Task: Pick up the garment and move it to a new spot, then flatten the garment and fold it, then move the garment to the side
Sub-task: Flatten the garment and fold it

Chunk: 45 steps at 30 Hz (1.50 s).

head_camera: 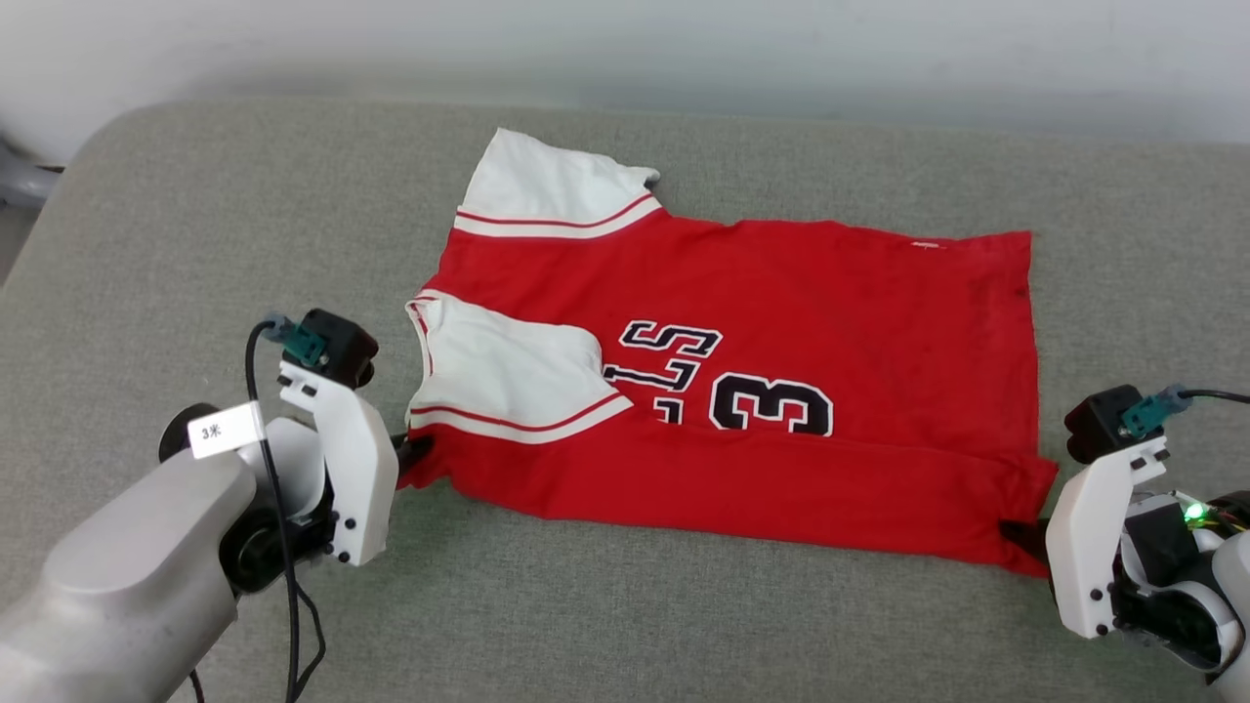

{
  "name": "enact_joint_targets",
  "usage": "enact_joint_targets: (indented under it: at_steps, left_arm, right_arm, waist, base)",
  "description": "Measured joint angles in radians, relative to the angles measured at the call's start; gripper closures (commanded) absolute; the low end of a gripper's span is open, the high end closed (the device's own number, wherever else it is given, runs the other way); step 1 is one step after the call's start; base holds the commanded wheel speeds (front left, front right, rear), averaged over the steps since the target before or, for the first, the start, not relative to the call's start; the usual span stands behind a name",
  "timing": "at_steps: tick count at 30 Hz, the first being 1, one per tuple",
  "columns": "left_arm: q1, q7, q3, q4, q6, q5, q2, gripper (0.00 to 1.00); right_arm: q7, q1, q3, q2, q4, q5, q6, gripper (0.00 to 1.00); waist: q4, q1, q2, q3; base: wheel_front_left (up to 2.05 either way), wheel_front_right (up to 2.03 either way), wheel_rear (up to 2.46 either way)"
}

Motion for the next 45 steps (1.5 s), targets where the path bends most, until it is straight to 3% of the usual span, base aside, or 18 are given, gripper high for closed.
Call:
enact_joint_targets:
  at_steps: [8, 21, 30, 40, 41, 42, 43, 45]
  left_arm:
    - [0.069, -0.029, -0.001, -0.051, 0.002, -0.026, 0.057, 1.0]
    - [0.255, -0.07, -0.007, -0.231, 0.074, -0.076, 0.174, 1.0]
    - [0.356, -0.096, -0.022, -0.273, 0.116, -0.107, 0.187, 1.0]
    - [0.382, -0.12, -0.031, -0.19, 0.11, -0.132, 0.14, 1.0]
    - [0.382, -0.126, -0.029, -0.18, 0.11, -0.132, 0.137, 0.85]
    - [0.382, -0.134, -0.027, -0.173, 0.11, -0.131, 0.134, 0.11]
    - [0.382, -0.144, -0.025, -0.168, 0.111, -0.127, 0.132, 0.0]
    - [0.38, -0.158, -0.018, -0.16, 0.113, -0.118, 0.134, 0.0]
  right_arm:
    - [-0.091, 0.057, -0.005, -0.07, -0.098, 0.064, 0.0, 1.0]
    - [-0.044, 0.246, -0.084, -0.137, -0.233, 0.092, 0.0, 1.0]
    - [0.013, 0.364, -0.148, -0.138, -0.257, 0.098, 0.001, 1.0]
    - [-0.011, 0.385, -0.159, -0.068, -0.163, 0.074, 0.001, 1.0]
    - [-0.024, 0.384, -0.163, -0.061, -0.158, 0.072, 0.001, 0.87]
    - [-0.035, 0.384, -0.167, -0.053, -0.153, 0.073, 0.001, 0.25]
    - [-0.049, 0.383, -0.17, -0.047, -0.152, 0.072, 0.001, 0.0]
    - [-0.083, 0.382, -0.184, -0.043, -0.151, 0.066, 0.0, 0.0]
  waist:
    - [-0.016, 0.0, 0.0, -0.082]
    - [-0.024, -0.0001, 0.0001, -0.163]
    - [-0.024, -0.0001, 0.0, -0.163]
    - [-0.019, 0.0, 0.0, -0.128]
    - [-0.018, 0.0, 0.0, -0.128]
    - [-0.017, 0.0, 0.0, -0.129]
    - [-0.016, 0.0, 0.0, -0.13]
    - [-0.013, 0.0, 0.0, -0.136]
  base:
    - [0.0, 0.0, 0.0]
    - [0.0, 0.0, 0.0]
    - [0.0, 0.0, 0.0]
    - [0.0, 0.0, 0.0]
    - [0.0, 0.0, 0.0]
    - [0.0, 0.0, 0.0]
    - [0.0, 0.0, 0.0]
    - [0.0, 0.0, 0.0]
